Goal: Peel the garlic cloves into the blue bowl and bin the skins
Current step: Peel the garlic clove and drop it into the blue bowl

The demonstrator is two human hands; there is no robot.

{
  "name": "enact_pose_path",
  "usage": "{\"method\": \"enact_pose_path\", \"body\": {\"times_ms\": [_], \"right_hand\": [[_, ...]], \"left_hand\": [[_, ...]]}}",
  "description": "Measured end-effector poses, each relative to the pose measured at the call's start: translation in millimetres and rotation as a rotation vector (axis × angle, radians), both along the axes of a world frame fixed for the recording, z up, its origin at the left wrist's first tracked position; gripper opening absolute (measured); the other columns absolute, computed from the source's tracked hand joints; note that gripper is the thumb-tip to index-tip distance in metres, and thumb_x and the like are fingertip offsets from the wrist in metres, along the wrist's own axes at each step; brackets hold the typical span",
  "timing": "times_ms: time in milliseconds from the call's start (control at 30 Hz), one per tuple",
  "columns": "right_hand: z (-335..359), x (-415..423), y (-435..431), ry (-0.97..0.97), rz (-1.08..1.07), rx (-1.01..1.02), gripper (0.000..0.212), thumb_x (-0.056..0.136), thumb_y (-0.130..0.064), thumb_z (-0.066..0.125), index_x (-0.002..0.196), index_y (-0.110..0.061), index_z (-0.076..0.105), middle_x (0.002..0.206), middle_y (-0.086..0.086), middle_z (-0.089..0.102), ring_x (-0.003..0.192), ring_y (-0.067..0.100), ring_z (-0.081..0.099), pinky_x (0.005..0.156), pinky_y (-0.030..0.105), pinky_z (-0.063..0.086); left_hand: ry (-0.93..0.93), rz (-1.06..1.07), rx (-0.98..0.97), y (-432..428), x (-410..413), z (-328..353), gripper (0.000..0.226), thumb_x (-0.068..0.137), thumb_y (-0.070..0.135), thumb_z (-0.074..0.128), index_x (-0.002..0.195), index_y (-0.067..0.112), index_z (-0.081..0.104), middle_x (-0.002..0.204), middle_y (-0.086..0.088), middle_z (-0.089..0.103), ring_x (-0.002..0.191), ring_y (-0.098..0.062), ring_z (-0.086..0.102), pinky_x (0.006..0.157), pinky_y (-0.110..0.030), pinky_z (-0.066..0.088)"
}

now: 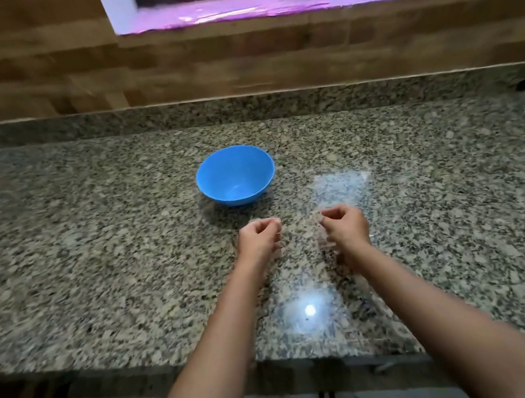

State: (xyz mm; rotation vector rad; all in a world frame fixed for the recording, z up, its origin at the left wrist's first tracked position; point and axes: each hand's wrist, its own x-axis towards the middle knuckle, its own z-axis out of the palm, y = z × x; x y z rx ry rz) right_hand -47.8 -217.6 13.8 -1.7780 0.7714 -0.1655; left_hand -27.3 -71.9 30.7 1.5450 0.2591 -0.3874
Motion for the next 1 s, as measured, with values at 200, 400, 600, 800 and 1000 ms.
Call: {"method": "enact_pose_path", "body": {"times_ms": [200,400,600,800,1000], "right_hand": [[-11.7,5.2,-24.8,0.095,0.085,-0.310,0.011,0.085,-0.010,0.062,0.094,-0.005,0.068,0.086,0.006,0.063,0.081,0.018,0.057,0.063,0.017,0.037],[-15.4,9.8,-24.6,0.171,0.203,-0.421,0.010,0.087,-0.009,0.060,0.079,-0.005,0.066,0.087,0.008,0.062,0.084,0.017,0.055,0.070,0.019,0.035],[2.2,12.8,-6.4,0.087,0.213,-0.342,0.014,0.084,-0.006,0.060,0.077,0.005,0.065,0.071,0.015,0.062,0.058,0.011,0.050,0.045,0.008,0.036],[46.4,62.2,40.2,-0.144,0.270,-0.100,0.020,0.079,-0.010,0.062,0.060,-0.016,0.061,0.061,-0.003,0.058,0.061,0.012,0.054,0.063,0.031,0.046],[56.1,107.9,68.1,-0.141,0.261,-0.028,0.019,0.081,-0.009,0.059,0.062,-0.014,0.061,0.066,0.000,0.060,0.075,0.021,0.062,0.079,0.044,0.054]], "left_hand": [[0.058,-0.100,0.036,-23.9,20.3,-14.8,0.012,0.093,0.010,0.055,0.082,0.012,0.060,0.067,-0.005,0.055,0.055,-0.012,0.047,0.052,-0.022,0.040],[0.048,-0.134,0.021,-29.9,27.1,-21.4,0.008,0.093,0.009,0.055,0.089,0.008,0.062,0.069,-0.005,0.055,0.059,-0.013,0.048,0.057,-0.025,0.041],[-0.032,-0.080,0.026,-13.9,32.1,-21.6,0.007,0.091,0.012,0.058,0.092,0.010,0.064,0.080,-0.006,0.063,0.067,-0.012,0.057,0.062,-0.028,0.052],[-0.114,0.062,0.004,17.1,38.4,-23.1,0.008,0.091,0.007,0.057,0.094,0.004,0.064,0.073,-0.003,0.063,0.064,-0.011,0.058,0.057,-0.020,0.048],[-0.101,0.134,0.060,38.3,45.7,-27.4,0.015,0.091,0.005,0.056,0.102,-0.002,0.064,0.073,-0.003,0.060,0.059,-0.011,0.053,0.050,-0.016,0.046]]}}
